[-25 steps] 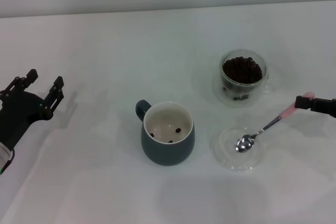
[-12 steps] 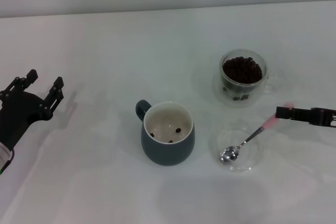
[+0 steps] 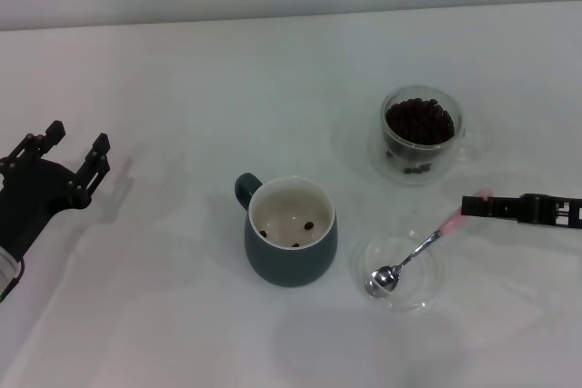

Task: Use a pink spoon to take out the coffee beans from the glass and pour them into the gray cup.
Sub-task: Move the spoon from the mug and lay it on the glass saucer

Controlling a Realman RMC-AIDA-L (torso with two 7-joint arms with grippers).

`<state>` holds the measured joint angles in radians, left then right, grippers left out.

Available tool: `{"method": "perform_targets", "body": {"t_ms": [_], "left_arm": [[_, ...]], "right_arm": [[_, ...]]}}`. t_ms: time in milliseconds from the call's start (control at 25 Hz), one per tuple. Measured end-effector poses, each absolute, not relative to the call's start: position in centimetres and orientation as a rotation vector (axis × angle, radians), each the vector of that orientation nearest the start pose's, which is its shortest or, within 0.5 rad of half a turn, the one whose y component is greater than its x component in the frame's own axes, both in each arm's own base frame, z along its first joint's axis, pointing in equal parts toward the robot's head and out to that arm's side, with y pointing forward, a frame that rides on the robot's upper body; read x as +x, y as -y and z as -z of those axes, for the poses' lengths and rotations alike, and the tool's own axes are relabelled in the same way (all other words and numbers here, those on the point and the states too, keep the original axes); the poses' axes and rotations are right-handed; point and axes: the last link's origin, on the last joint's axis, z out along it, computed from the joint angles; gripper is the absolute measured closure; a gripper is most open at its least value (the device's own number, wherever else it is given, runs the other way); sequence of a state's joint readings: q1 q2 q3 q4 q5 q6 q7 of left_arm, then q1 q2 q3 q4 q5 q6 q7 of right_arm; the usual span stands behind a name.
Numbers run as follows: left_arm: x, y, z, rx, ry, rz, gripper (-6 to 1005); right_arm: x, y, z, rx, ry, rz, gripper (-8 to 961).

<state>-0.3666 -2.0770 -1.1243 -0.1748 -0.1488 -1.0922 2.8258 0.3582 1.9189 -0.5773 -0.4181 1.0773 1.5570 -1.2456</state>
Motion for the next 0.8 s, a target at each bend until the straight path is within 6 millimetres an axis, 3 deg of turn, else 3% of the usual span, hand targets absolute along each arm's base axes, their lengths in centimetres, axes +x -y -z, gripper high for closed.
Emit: {"method": "perform_targets", "body": {"t_ms": [800], "left_arm": [[-33.12, -30.10, 5.58, -1.967, 0.556, 0.628, 389]], "right_arm": [[36.19, -27.25, -3.37, -2.244, -1.736, -0.722, 746]]}}
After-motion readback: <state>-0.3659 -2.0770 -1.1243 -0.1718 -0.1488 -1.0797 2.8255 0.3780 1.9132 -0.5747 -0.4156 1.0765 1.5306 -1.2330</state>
